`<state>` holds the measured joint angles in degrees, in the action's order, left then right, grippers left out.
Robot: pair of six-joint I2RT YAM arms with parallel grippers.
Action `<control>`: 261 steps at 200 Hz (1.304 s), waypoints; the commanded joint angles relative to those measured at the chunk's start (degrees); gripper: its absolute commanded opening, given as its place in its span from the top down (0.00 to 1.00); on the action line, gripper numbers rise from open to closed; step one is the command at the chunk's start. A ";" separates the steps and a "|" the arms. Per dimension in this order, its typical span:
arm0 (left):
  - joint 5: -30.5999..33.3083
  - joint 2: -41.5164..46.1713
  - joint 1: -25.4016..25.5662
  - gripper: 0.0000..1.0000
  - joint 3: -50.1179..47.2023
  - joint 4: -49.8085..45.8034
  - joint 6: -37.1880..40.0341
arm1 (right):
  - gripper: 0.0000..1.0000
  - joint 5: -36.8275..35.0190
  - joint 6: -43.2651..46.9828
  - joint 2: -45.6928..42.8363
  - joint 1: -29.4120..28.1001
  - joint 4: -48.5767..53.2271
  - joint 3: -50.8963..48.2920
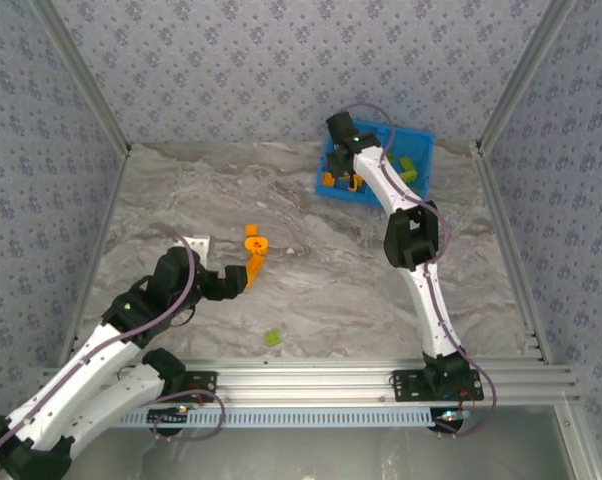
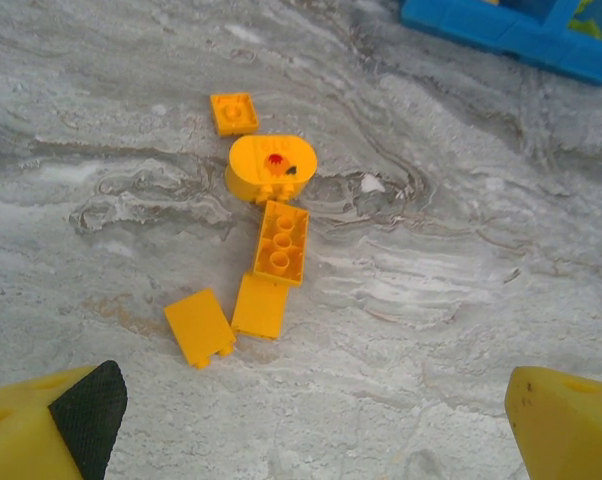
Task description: Sort the legos into containers by color
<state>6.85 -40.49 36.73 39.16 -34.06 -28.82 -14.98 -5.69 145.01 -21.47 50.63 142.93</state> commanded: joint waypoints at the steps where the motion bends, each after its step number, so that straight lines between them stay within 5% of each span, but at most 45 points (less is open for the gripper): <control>1: -0.01 -4.00 -0.43 0.01 2.89 0.87 -1.03 | 0.48 0.89 0.88 -4.60 -0.10 2.54 1.87; 42: 1.78 -18.89 -0.52 0.01 12.67 -2.35 3.10 | 0.49 0.95 0.15 -13.44 -1.53 4.20 -3.49; 83: 3.00 -36.32 -1.65 0.02 22.95 -3.47 8.83 | 0.46 2.67 -1.08 -35.02 -6.23 -3.41 -32.16; 144: 2.44 -56.61 -4.59 0.01 32.08 -1.49 7.69 | 0.13 12.78 -9.94 -68.56 -10.67 -7.28 -69.82; 206: 1.92 -69.10 -4.59 0.01 38.27 0.25 0.34 | 0.00 12.57 -14.52 -82.39 -11.17 -0.38 -80.67; 261: 2.12 -71.39 -4.69 0.37 35.98 2.11 -3.85 | 0.00 11.11 -16.12 -85.14 -11.31 1.77 -79.57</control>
<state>8.78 -111.24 32.25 75.90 -32.86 -30.24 -2.15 -19.79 61.39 -32.40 49.63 62.54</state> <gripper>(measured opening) 0.700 0.999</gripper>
